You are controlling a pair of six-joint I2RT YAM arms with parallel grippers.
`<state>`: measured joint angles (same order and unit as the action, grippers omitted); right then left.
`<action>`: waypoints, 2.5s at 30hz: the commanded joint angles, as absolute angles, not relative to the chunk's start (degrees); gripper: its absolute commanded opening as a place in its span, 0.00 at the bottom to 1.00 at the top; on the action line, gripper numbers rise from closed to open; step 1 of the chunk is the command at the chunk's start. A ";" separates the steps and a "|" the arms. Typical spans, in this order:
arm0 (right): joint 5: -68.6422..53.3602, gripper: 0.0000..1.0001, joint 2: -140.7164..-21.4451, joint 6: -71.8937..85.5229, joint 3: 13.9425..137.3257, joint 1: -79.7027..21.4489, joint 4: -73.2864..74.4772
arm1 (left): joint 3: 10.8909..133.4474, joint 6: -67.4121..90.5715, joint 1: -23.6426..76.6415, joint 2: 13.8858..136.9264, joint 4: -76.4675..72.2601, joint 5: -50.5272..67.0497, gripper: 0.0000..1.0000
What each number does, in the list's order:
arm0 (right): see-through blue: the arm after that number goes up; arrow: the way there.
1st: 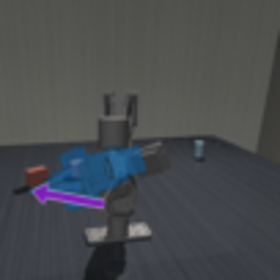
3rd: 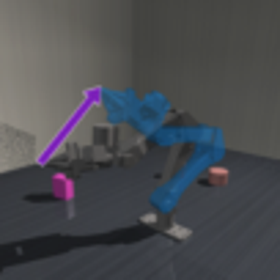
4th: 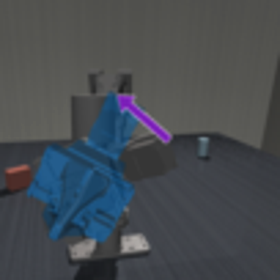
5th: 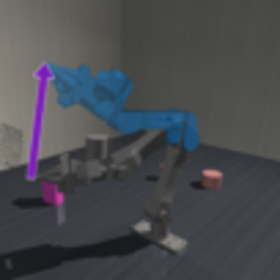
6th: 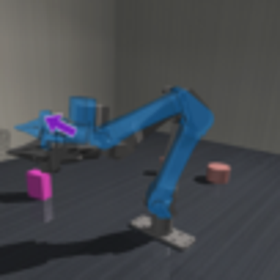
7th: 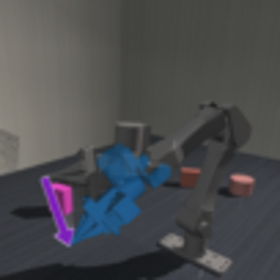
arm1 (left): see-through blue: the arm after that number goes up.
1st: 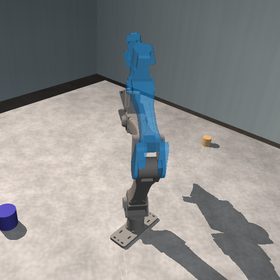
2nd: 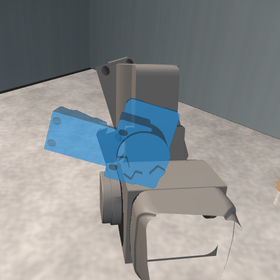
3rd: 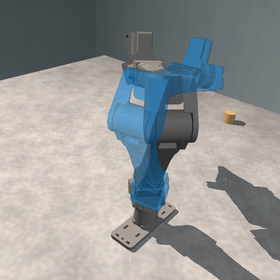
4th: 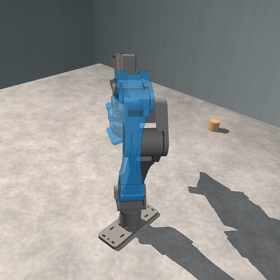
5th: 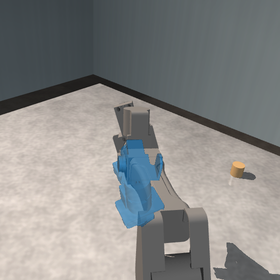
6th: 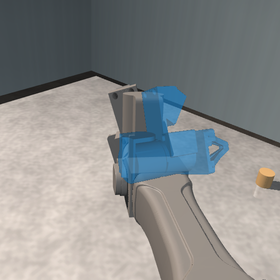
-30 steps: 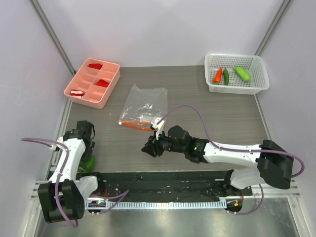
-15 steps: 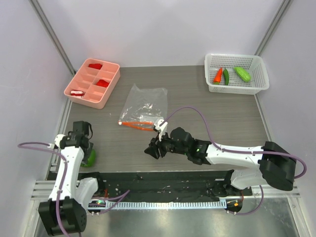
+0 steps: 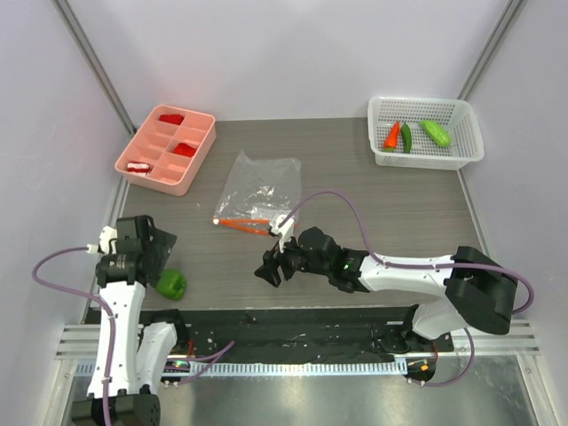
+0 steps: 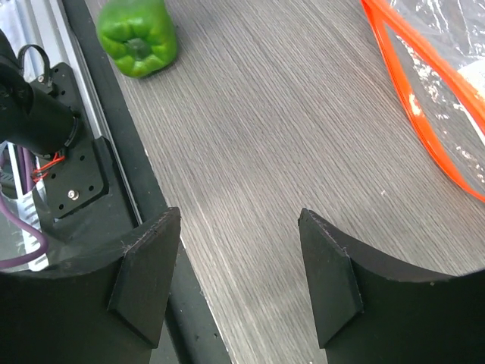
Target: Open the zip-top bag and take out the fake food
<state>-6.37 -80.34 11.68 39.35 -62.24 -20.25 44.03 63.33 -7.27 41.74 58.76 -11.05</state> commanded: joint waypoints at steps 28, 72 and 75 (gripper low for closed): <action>-8.96 0.69 -74.36 10.90 36.74 -61.35 -26.98 | 35.08 72.33 -7.56 59.33 58.99 -17.05 0.91; -12.65 1.00 -53.97 3.00 29.18 -48.96 -34.02 | 38.58 70.74 21.00 56.07 -27.76 57.90 0.34; -14.84 1.00 -53.96 0.27 29.97 -48.96 -33.31 | 38.93 73.74 22.93 58.79 -31.29 59.32 0.34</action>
<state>-15.97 -54.74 7.40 29.63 -49.25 -33.47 36.53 70.13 20.78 56.34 -23.27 54.17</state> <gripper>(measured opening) 0.996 0.721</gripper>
